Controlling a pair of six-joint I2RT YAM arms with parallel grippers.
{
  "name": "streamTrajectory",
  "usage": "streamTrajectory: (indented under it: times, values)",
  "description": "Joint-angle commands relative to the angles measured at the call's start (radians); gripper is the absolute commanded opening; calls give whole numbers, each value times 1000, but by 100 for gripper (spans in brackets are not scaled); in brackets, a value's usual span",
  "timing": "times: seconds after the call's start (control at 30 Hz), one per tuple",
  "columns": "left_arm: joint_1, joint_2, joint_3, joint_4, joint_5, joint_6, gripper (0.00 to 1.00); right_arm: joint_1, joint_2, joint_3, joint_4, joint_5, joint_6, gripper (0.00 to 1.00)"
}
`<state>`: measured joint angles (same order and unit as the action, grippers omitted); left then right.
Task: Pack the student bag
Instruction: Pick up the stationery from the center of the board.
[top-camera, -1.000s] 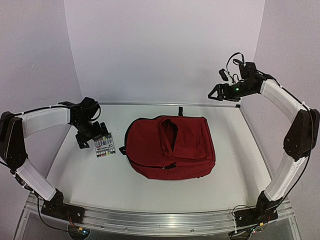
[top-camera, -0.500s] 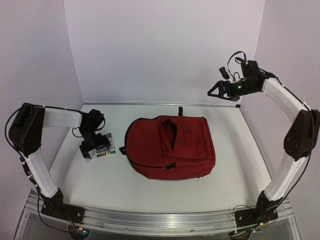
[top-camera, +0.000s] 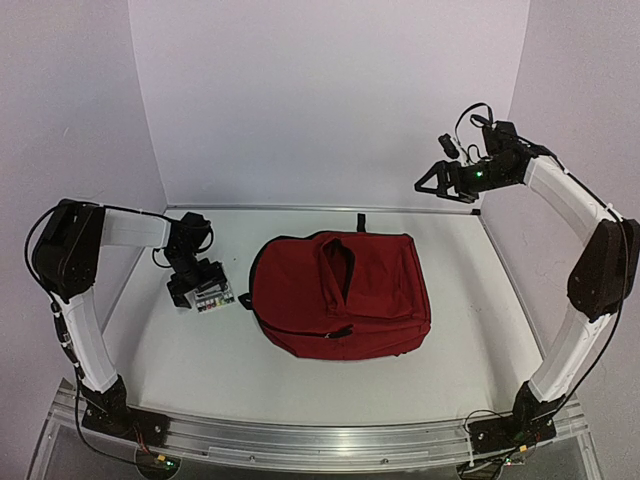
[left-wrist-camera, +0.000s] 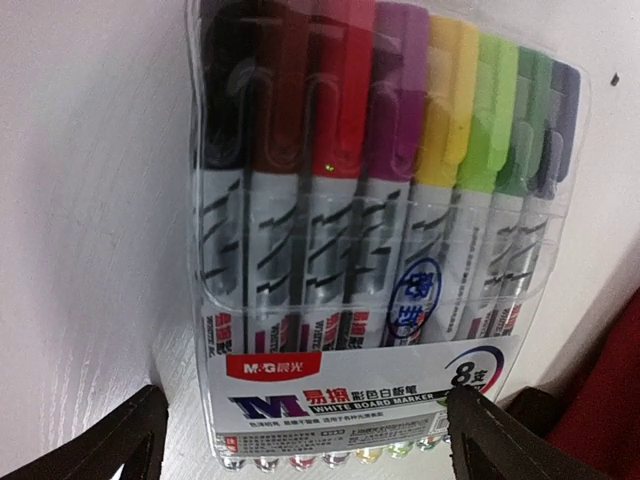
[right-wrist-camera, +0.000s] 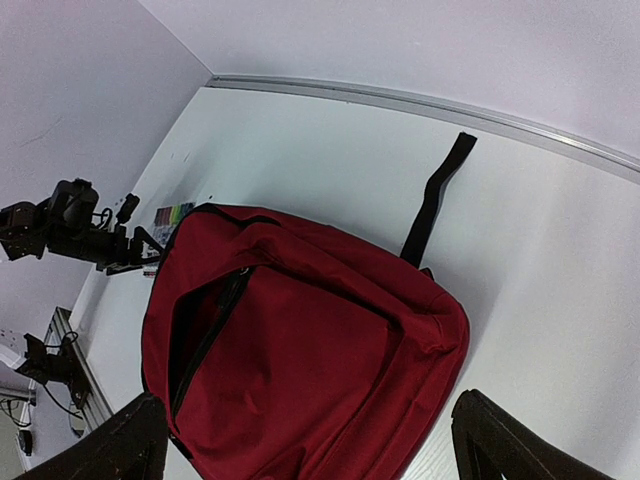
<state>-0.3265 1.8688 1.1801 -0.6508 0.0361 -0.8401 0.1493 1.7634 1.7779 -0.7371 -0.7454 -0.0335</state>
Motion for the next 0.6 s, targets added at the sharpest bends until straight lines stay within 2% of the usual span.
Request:
streamTrajectory:
  times: [0.0,0.23,0.37,0.57]
  values:
    - [10,-7,82,10,4,97,100,2,-30,-4,-7,-35,7,98]
    - [33,26,179,-42,-26,140,100,2,-18,-2,-7,-43,9,98]
    - [60,97,206,-14,19,138,100,2,-9,9,-8,-39,10,98]
    - [59,234,312,-120,9,130,100,2,-7,7,-8,-35,12,98]
